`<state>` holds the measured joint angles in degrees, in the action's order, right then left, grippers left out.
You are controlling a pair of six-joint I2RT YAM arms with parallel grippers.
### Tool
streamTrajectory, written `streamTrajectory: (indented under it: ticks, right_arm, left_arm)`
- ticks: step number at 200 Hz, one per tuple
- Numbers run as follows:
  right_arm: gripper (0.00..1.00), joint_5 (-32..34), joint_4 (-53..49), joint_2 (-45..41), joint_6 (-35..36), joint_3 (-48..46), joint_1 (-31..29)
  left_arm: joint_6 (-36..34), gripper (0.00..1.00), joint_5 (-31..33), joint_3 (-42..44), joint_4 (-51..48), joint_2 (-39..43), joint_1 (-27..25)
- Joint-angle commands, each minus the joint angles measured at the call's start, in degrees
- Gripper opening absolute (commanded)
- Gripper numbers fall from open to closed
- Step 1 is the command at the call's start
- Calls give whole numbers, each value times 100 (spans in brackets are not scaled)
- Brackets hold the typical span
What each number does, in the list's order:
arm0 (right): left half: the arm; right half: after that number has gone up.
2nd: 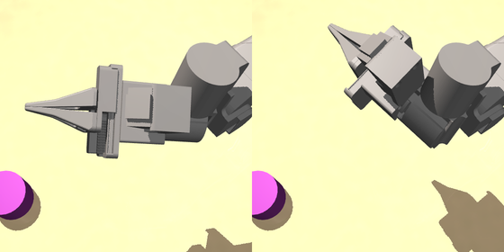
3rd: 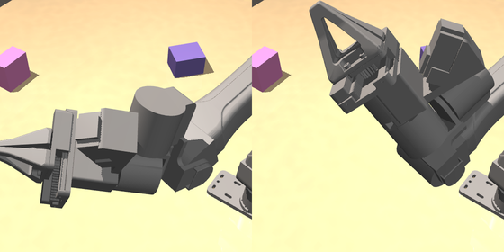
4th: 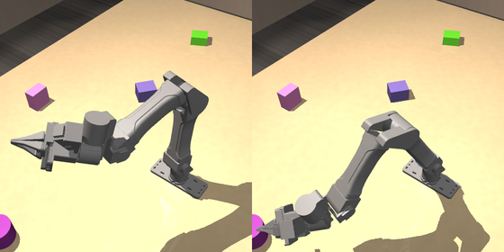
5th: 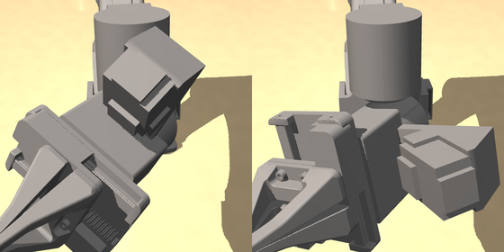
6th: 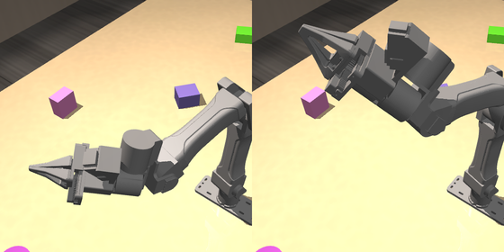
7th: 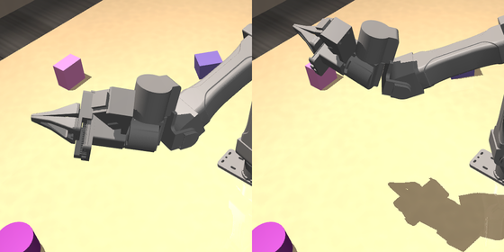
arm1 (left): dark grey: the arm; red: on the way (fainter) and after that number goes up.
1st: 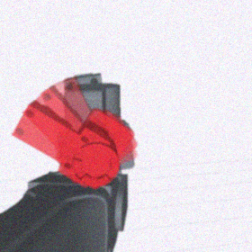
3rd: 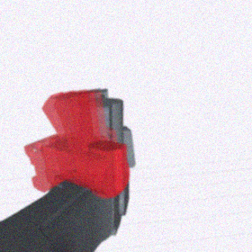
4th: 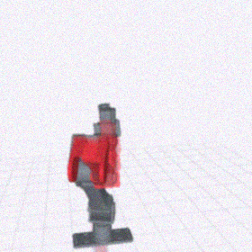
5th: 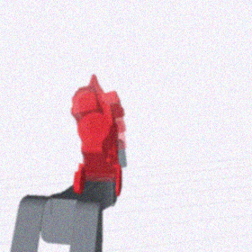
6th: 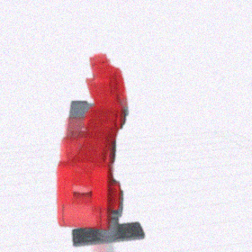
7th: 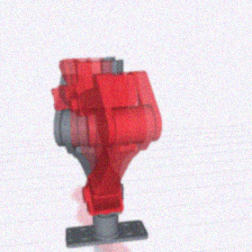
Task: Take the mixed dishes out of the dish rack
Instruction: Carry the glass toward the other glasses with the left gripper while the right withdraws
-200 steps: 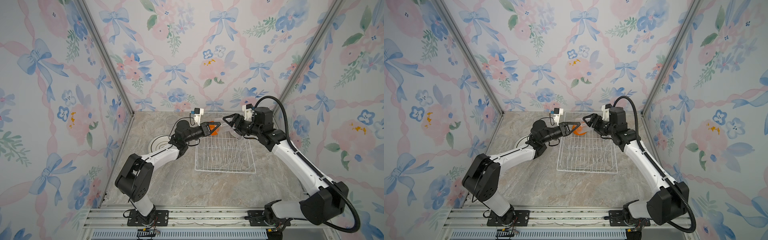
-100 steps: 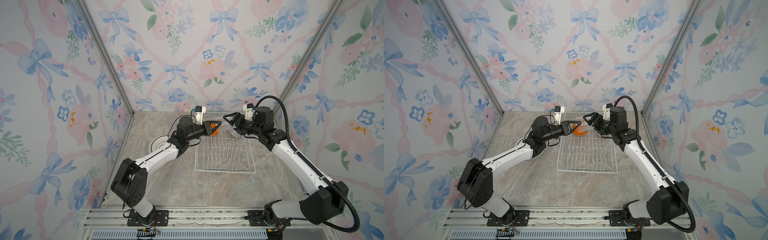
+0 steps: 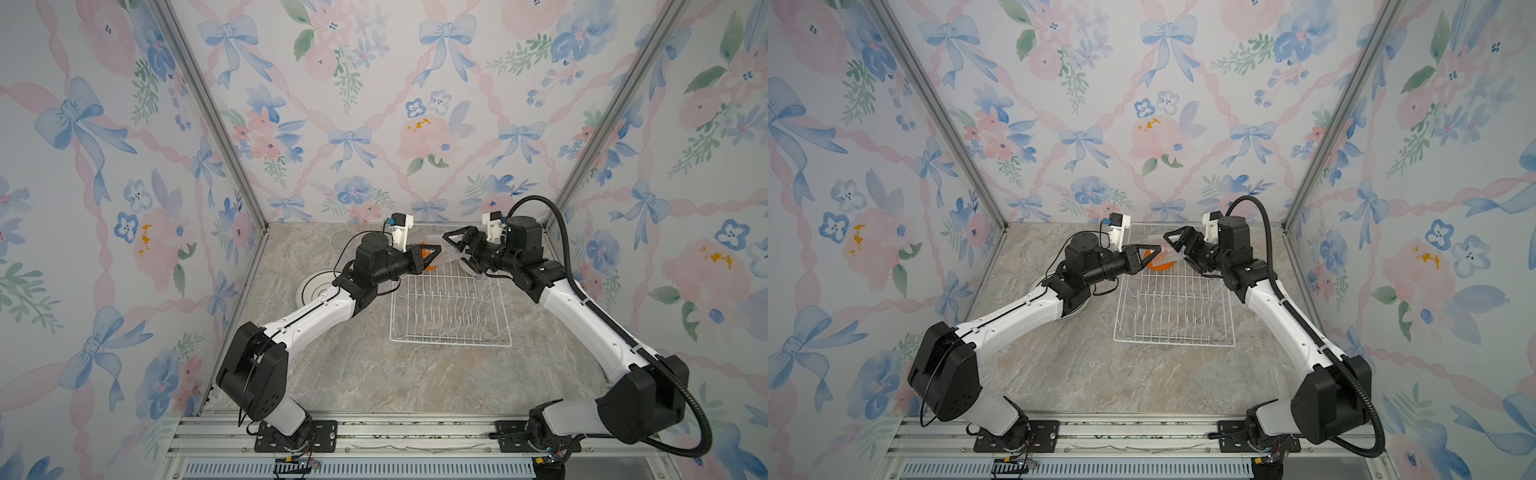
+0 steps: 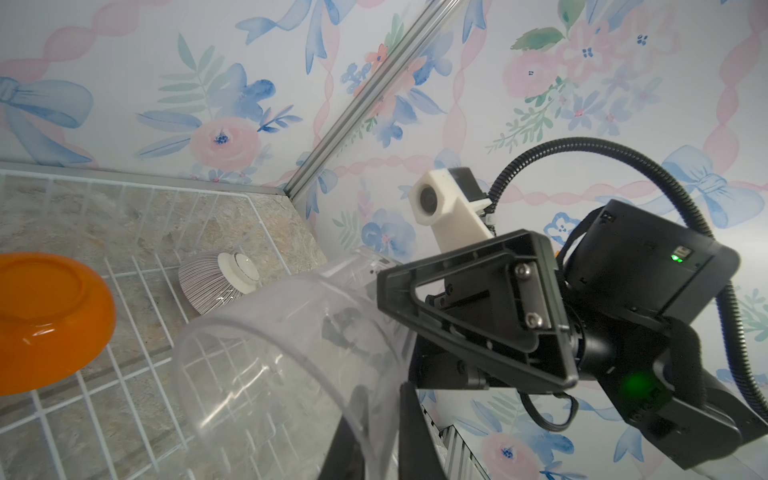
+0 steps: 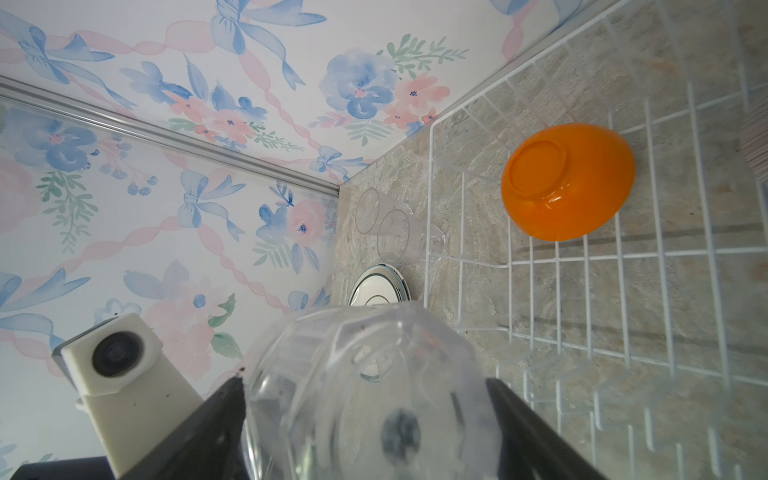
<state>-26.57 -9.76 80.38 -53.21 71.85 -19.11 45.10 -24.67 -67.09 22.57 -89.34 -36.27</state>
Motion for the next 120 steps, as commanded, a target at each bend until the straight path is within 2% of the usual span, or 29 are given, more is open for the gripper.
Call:
streamTrajectory:
  ticks: [1,49,120]
  right_arm:
    - [91,-350,152,-57,95,-18,-58]
    - [100,-276,136,-139,99,-155,56]
    - [97,-49,-84,-210,274,-188,97]
  left_arm:
    - [-496,0,351,-94,-376,-106,-47]
    - [-959,0,885,-270,-1032,35,-47]
    - [-1814,0,1902,-639,-2303,241,16]
